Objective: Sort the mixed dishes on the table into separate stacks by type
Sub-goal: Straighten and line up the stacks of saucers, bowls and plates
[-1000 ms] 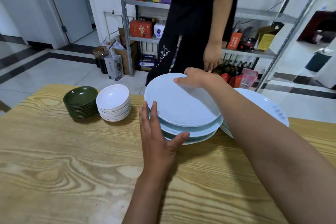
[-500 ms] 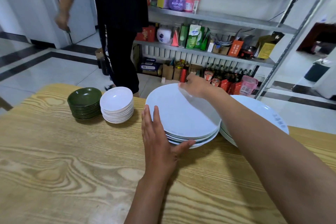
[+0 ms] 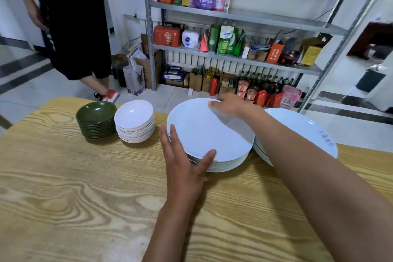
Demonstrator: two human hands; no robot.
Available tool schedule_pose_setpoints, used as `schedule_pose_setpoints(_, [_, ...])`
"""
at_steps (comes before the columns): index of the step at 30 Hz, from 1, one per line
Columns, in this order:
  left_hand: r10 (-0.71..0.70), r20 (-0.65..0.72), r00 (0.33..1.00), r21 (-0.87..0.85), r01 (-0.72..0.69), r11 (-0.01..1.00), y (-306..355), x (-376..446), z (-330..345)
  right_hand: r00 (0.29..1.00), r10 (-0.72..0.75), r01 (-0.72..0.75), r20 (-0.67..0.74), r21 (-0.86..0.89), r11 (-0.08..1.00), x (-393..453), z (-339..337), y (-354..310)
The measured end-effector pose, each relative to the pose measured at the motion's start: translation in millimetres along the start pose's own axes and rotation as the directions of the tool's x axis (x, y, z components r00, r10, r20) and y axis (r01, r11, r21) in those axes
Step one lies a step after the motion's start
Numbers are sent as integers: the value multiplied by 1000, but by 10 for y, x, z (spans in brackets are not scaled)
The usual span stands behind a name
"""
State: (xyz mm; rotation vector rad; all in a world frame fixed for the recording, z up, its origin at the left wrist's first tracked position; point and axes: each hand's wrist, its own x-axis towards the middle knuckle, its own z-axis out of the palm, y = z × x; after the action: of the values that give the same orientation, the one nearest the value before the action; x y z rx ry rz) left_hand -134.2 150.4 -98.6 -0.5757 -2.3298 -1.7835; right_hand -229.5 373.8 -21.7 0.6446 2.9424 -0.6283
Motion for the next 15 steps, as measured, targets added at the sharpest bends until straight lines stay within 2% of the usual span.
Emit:
schedule_pose_setpoints(2, [-87,-2,996,-100,86,991,5,10,-9,999,-38,39,-26,25,999,-4,1,-4])
schedule_pose_setpoints(5, [-147,21,989,-179,149,973,3,29,-26,999,-37,35,38,56,998,-38,9,14])
schedule_pose_setpoints(11, [-143,95,985,-146,156,977,15,31,-27,998,1,0,63,-15,1000,-72,12,76])
schedule_pose_setpoints(15, [-171,101,980,-161,186,969,6,32,-18,999,24,-25,43,28,999,-89,81,122])
